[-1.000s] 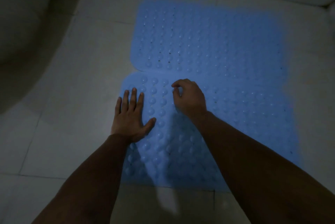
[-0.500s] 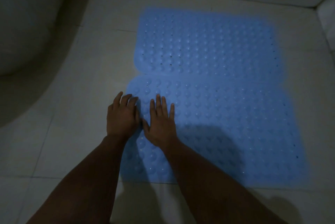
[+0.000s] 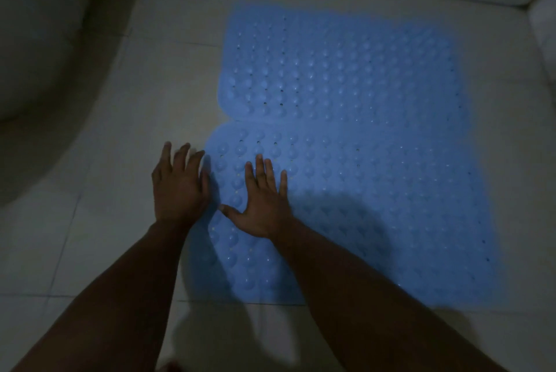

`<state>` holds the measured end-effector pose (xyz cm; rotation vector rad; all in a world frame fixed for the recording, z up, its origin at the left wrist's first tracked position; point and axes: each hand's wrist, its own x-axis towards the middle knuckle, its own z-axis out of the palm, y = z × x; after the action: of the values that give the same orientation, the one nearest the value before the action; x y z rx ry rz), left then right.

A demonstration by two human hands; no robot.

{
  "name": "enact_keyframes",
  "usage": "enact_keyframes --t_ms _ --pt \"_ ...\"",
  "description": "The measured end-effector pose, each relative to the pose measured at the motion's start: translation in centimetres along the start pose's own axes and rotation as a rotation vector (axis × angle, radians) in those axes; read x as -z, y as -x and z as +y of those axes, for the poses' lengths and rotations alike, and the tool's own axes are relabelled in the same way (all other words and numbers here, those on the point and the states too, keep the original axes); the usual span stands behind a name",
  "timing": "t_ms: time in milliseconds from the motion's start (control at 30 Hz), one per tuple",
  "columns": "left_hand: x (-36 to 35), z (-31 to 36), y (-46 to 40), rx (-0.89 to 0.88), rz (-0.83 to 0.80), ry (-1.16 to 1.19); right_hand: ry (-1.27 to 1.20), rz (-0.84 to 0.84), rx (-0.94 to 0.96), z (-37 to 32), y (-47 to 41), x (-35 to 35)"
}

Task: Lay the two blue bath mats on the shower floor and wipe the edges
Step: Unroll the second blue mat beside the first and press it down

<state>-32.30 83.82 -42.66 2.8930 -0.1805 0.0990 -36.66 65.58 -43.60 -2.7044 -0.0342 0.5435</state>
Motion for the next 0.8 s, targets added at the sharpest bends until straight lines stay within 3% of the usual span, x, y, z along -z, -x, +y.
enact_keyframes --t_ms 67,133,233,400,567,800 --pt "0.4 0.4 -0.1 -0.054 -0.018 -0.005 -0.101 -0.19 -0.009 0.0 -1.5 3.7" --pt "0.5 2.0 -0.4 -0.066 -0.043 0.025 -0.236 -0.25 -0.021 0.5 -3.1 8.3" --pt "0.0 6.3 -0.4 -0.1 -0.05 0.059 -0.319 -0.044 -0.082 3.1 -3.9 12.8" --pt "-3.3 14.3 1.7 -0.302 -0.109 0.171 -0.388 0.236 -0.118 8.7 -1.3 13.5" --pt "-7.3 18.8 4.4 -0.308 -0.271 0.05 -0.431 0.377 -0.076 13.4 0.7 12.1" --pt "-7.4 19.3 5.0 -0.282 -0.243 -0.026 -0.409 0.502 0.003 17.0 0.9 11.2"
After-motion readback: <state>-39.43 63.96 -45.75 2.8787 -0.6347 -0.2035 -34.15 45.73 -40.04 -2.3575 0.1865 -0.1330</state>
